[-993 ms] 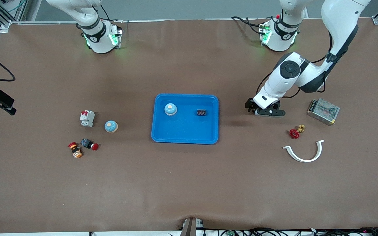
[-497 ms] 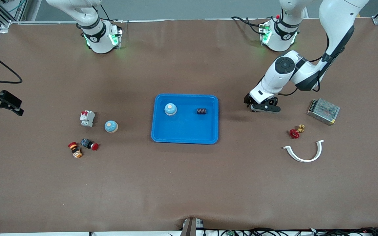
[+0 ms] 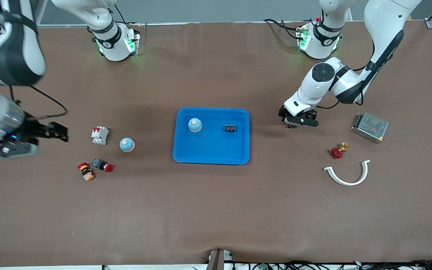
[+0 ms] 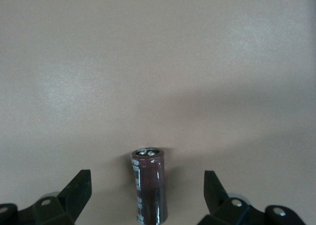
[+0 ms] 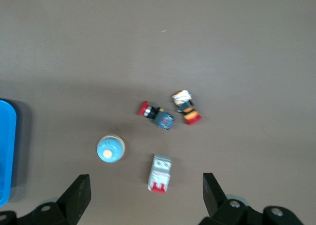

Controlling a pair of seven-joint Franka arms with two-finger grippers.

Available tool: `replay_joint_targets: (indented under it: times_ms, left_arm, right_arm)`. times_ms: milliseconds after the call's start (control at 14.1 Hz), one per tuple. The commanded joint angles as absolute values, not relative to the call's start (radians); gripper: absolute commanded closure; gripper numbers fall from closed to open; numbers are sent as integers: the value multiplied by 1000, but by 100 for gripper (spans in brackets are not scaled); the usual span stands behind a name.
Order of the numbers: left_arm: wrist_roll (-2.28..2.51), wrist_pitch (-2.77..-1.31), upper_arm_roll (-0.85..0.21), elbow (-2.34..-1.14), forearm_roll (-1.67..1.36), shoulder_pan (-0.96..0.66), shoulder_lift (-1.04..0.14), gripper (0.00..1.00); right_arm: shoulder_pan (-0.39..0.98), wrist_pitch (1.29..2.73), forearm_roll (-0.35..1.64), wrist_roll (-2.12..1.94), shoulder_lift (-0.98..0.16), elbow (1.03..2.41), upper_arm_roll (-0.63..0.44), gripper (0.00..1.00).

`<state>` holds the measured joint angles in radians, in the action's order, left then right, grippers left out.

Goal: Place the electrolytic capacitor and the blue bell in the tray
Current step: 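Grasp the second blue bell with the right gripper while the left gripper lifts capacitor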

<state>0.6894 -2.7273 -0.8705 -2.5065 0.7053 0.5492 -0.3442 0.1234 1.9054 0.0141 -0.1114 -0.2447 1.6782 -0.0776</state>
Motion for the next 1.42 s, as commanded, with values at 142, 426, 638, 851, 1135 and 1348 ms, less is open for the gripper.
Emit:
replay_joint_targets:
  times_ms: [142, 426, 638, 851, 1135, 1348]
  left_arm:
    - [776, -2776, -867, -2520, 823, 578, -379, 0]
    - [981, -2777, -842, -2514, 1068, 592, -435, 0]
    - [1096, -2777, -839, -2510, 1221, 630, -477, 0]
    - [1118, -2777, -842, -2496, 1224, 629, -482, 0]
    - [1160, -2775, -847, -2490, 1216, 620, -485, 0]
    - [1163, -2766, -883, -2490, 1177, 620, -482, 0]
  right_arm:
    - [178, 2236, 48, -103, -279, 1948, -83, 0]
    - [210, 2230, 49, -100, -302, 2002, -83, 0]
    - [225, 2240, 70, -89, -304, 2042, -83, 0]
    - [241, 2250, 104, -91, -319, 2057, -84, 0]
    - [242, 2321, 104, -91, -365, 2077, -84, 0]
    - [278, 2388, 104, -89, -386, 2109, -84, 0]
